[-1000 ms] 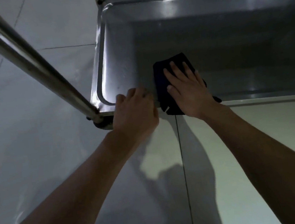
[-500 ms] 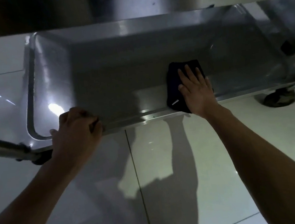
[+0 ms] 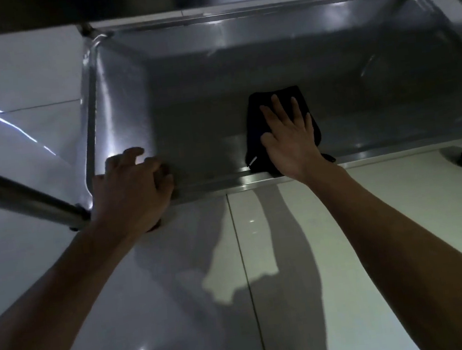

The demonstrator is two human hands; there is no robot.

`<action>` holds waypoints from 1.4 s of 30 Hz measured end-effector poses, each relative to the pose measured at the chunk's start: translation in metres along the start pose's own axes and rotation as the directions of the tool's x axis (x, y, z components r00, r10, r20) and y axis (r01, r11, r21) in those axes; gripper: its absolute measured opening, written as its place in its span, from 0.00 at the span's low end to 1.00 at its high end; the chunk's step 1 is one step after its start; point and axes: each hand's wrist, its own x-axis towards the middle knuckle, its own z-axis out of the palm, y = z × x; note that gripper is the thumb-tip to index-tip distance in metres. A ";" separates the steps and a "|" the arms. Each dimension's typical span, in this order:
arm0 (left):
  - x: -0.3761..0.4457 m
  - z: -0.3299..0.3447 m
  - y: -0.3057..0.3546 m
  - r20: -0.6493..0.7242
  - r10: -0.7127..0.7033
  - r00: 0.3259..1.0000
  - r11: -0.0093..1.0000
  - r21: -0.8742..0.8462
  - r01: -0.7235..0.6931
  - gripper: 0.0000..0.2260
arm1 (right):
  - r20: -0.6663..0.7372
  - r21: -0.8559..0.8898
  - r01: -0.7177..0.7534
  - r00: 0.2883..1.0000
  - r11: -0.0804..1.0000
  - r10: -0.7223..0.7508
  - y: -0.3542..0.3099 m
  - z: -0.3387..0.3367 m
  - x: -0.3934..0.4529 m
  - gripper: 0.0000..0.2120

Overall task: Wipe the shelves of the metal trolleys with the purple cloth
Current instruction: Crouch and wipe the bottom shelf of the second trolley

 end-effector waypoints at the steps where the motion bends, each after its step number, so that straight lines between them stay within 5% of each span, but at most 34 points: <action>1: -0.001 0.000 -0.011 -0.010 -0.014 1.000 0.998 0.067 0.015 0.16 | 0.006 0.004 0.012 1.000 1.000 -0.012 -0.010 0.004 0.002 0.30; 12: -0.020 0.009 -0.047 0.002 0.044 0.999 0.985 0.164 -0.044 0.19 | 0.123 -0.007 0.208 0.971 0.978 -0.206 -0.152 0.053 0.056 0.27; 21: -0.026 0.014 -0.062 0.030 0.012 0.999 0.992 0.126 -0.016 0.23 | 0.148 0.058 0.468 0.870 0.882 -0.471 -0.274 0.096 0.086 0.25; 26: -0.030 0.011 -0.067 0.049 -0.021 0.999 0.994 0.110 0.015 0.25 | 0.124 0.081 0.499 0.854 0.863 -0.505 -0.253 0.093 0.085 0.26; 38: -0.020 0.005 -0.047 0.083 -0.083 0.993 0.983 0.171 0.068 0.19 | 0.017 -0.067 0.155 0.988 0.986 -0.155 -0.044 0.029 0.088 0.25; 42: -0.021 0.007 0.016 0.062 0.168 0.984 0.986 -0.022 -0.167 0.17 | 0.044 -0.055 0.089 0.995 0.995 -0.087 0.002 0.005 0.057 0.25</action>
